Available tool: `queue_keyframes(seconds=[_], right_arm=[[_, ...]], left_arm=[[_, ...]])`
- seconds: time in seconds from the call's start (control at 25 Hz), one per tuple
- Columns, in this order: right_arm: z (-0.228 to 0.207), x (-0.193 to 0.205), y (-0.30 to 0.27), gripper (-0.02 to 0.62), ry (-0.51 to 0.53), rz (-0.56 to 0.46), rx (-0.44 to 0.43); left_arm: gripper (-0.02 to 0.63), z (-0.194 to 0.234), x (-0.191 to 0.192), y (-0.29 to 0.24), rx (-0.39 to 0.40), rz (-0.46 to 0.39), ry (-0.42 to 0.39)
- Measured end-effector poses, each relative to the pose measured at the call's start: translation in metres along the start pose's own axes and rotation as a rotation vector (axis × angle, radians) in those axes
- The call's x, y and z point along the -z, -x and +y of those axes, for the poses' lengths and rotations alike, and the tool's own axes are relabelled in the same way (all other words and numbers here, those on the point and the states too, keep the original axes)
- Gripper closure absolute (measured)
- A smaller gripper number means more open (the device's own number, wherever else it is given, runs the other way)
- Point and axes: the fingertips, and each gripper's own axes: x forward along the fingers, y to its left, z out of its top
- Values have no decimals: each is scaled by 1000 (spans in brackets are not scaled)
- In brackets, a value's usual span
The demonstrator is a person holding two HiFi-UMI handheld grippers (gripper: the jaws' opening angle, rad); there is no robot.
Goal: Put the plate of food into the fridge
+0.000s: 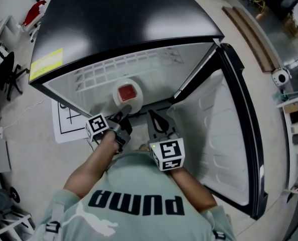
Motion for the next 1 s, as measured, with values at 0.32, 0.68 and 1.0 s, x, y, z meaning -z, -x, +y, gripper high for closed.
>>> queue_keyframes(seconds=[0.32,0.68,1.0], right_arm=[[-6,7,-4,591,-13,41,-20],[-18,15,-4,591,-44,53,4],[-19,23,-1,592,-71,65,17]], left_arm=[[532,9,-12,-15,-8,-38,13],[532,15,-15,-28,-17,-45,46],[532,22,-19,-33,-37,-50,42]])
